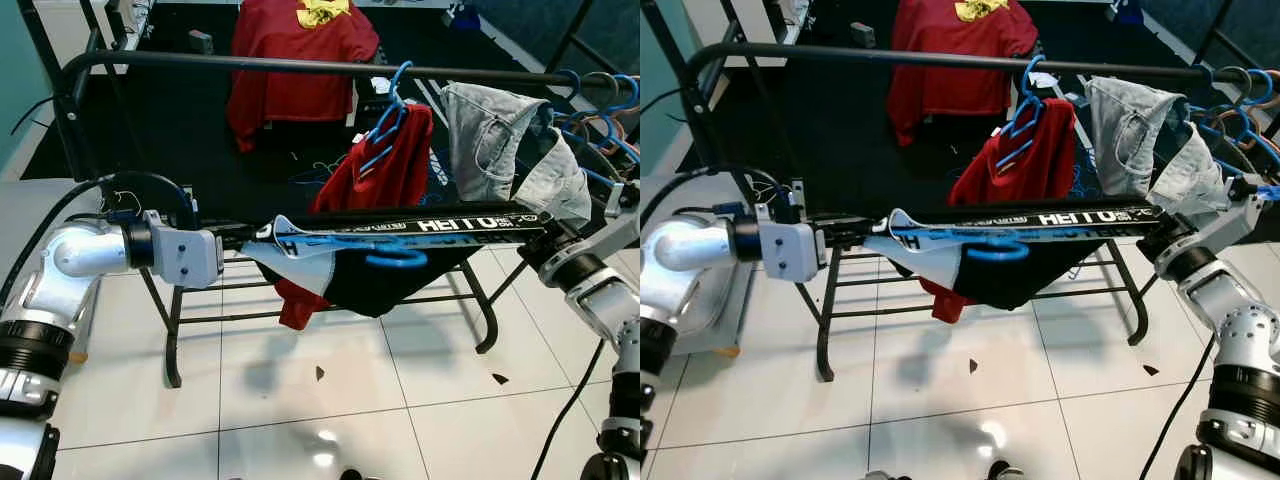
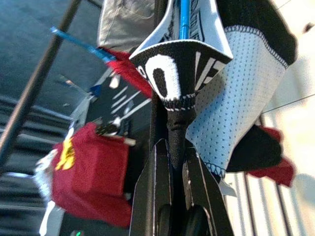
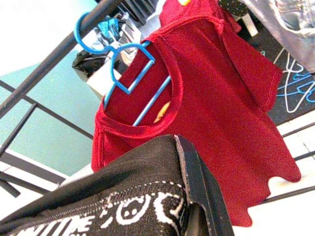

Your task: Hang hanger

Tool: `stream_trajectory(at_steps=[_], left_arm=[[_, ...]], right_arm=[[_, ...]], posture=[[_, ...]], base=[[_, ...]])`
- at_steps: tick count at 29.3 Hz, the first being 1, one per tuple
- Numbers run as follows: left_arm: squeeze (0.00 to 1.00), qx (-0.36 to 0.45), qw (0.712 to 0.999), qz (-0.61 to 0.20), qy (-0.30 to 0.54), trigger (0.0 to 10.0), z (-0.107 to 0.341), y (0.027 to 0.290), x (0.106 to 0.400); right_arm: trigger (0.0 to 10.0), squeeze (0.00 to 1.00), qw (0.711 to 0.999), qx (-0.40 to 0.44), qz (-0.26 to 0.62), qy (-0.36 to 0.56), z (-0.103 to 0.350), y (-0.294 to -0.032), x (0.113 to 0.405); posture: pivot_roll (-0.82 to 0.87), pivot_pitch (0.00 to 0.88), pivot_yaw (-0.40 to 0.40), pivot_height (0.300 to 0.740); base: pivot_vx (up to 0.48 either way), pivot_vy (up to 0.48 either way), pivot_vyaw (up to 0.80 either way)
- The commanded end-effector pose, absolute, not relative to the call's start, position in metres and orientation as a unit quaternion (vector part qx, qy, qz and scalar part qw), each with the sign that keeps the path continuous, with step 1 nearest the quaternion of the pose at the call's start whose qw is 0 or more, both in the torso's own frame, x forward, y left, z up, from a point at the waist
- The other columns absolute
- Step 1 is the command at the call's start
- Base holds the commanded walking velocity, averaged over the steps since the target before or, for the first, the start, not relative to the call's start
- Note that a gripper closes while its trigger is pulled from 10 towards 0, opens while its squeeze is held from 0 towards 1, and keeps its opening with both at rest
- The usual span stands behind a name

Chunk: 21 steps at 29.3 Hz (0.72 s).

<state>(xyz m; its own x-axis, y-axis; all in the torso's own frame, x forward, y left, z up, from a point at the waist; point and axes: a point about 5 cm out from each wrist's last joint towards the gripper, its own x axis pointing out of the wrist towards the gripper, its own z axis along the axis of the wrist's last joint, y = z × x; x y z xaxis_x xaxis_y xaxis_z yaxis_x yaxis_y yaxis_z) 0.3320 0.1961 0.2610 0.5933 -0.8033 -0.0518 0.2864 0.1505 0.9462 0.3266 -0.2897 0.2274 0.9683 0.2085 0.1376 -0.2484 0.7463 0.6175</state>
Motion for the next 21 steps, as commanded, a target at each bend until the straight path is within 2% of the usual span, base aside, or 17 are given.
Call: stream_trajectory(at_steps=[1, 5, 9, 10, 13, 14, 16, 17, 18, 19, 20, 21], left_arm=[[0.00, 0.544, 0.729, -0.352, -0.221, 9.8, 0.263, 0.212, 0.334], [0.00, 0.540, 0.742, -0.332, -0.219, 9.6, 0.265, 0.215, 0.337], [0.00, 0.543, 0.743, -0.327, -0.215, 9.8, 0.262, 0.213, 0.339], [0.00, 0.537, 0.744, -0.340, -0.206, 10.0, 0.255, 0.205, 0.339], [0.00, 0.534, 0.744, -0.349, -0.200, 10.0, 0.251, 0.199, 0.338], [0.00, 0.515, 0.749, -0.370, -0.191, 10.0, 0.241, 0.186, 0.337], [0.00, 0.515, 0.749, -0.370, -0.191, 10.0, 0.241, 0.186, 0.337], [0.00, 0.493, 0.758, -0.387, -0.182, 10.0, 0.233, 0.174, 0.335], [0.00, 0.493, 0.758, -0.387, -0.182, 10.0, 0.233, 0.174, 0.335], [0.00, 0.459, 0.771, -0.406, -0.172, 10.0, 0.226, 0.159, 0.333], [0.00, 0.459, 0.771, -0.406, -0.172, 10.0, 0.226, 0.159, 0.333], [0.00, 0.432, 0.783, -0.416, -0.165, 10.0, 0.222, 0.149, 0.330]], right_arm=[[0.0, 0.00, 0.934, 0.335, 0.115, -0.035, 0.230, -0.293, 0.325], [0.0, 0.00, 0.934, 0.334, 0.119, -0.031, 0.229, -0.289, 0.325], [0.0, 0.00, 0.936, 0.330, 0.124, -0.023, 0.229, -0.283, 0.326], [0.0, 0.00, 0.937, 0.321, 0.137, -0.014, 0.231, -0.272, 0.329], [0.0, 0.00, 0.938, 0.314, 0.149, -0.008, 0.234, -0.261, 0.331], [0.0, 0.00, 0.938, 0.305, 0.164, -0.002, 0.238, -0.248, 0.335], [0.0, 0.00, 0.938, 0.305, 0.164, -0.002, 0.238, -0.248, 0.335], [0.1, 0.00, 0.940, 0.291, 0.178, 0.004, 0.242, -0.234, 0.337], [0.1, 0.00, 0.940, 0.291, 0.178, 0.004, 0.242, -0.234, 0.337], [0.0, 0.00, 0.939, 0.284, 0.194, 0.004, 0.249, -0.221, 0.340], [0.0, 0.00, 0.939, 0.284, 0.194, 0.004, 0.249, -0.221, 0.340], [0.0, 0.00, 0.938, 0.274, 0.213, 0.002, 0.256, -0.208, 0.340]], posture=[[0.04, 0.202, -0.050, 0.740], [0.04, 0.205, -0.051, 0.740], [0.04, 0.205, -0.051, 0.740], [0.05, 0.206, -0.051, 0.740], [0.05, 0.206, -0.050, 0.740], [0.05, 0.206, -0.051, 0.740], [0.05, 0.206, -0.051, 0.740], [0.04, 0.206, -0.051, 0.740], [0.04, 0.206, -0.051, 0.740], [0.04, 0.206, -0.052, 0.740], [0.04, 0.206, -0.052, 0.740], [0.04, 0.206, -0.052, 0.740]], base=[[0.000, 0.000, 0.00], [0.000, 0.000, 0.00], [0.000, 0.000, 0.00], [0.000, 0.000, 0.00], [0.000, 0.000, 0.00], [0.000, 0.000, 0.00], [0.000, 0.000, 0.00], [0.000, 0.000, 0.00], [0.000, 0.000, 0.00], [0.000, 0.000, 0.00], [0.000, 0.000, 0.00], [0.000, 0.000, 0.00]])
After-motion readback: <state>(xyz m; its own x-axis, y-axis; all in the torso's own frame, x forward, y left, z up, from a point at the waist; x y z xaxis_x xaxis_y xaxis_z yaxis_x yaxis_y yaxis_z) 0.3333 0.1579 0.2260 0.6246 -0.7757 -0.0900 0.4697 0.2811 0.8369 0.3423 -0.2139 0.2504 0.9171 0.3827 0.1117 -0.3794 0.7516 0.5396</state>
